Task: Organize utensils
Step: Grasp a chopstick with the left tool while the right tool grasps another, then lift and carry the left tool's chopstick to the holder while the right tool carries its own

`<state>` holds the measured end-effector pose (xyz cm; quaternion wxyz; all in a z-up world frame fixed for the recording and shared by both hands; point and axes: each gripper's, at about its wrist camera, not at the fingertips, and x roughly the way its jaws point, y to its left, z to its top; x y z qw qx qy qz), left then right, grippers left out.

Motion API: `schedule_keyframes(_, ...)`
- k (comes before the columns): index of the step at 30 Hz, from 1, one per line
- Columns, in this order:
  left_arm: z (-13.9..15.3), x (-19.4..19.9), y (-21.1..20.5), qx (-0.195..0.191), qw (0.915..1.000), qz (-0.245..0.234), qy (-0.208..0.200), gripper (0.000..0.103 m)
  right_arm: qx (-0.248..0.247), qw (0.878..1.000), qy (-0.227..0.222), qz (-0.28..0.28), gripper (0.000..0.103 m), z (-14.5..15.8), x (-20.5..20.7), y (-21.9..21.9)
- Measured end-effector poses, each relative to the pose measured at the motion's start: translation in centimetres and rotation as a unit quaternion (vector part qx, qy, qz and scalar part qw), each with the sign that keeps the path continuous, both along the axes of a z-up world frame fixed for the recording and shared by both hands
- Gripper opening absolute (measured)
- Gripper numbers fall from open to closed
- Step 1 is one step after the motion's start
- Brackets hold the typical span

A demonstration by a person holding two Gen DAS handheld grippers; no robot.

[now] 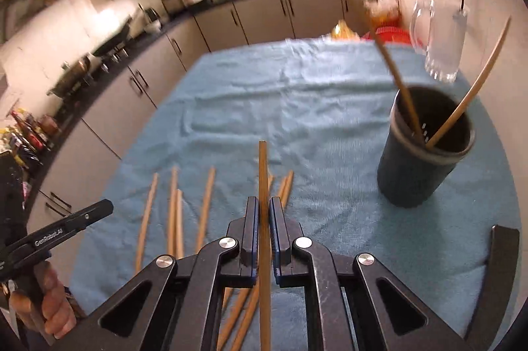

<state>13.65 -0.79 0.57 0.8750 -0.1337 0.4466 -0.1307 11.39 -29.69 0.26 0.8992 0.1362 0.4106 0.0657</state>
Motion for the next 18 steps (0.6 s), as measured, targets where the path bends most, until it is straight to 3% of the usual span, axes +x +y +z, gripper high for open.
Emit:
schedule_keyframes(4, 0.9, -0.2, -0.3, 0.012, 0.9999, -0.004, -0.004, 0.006, -0.018, 0.999, -0.041, -0.001, 0.007, 1.9, -1.7, 0.5)
schedule_keyframes(8, -1.2, 1.9, 0.1, 0.016, 0.9983, -0.003, 0.056, 0.008, -0.013, 0.999, -0.048, -0.001, 0.007, 2.4, -2.4, 0.4)
schedule_keyframes(11, -3.2, 3.4, -0.2, 0.024, 0.995, -0.004, 0.097, 0.023, -0.006, 0.999, -0.047, -0.004, 0.007, 2.4, -2.8, 0.2)
schedule_keyframes(18, -6.3, 5.8, -1.7, 0.064, 0.9881, 0.002, 0.14, 0.026, 0.006, 0.999, -0.049, -0.001, 0.007, 2.2, -3.0, -0.4)
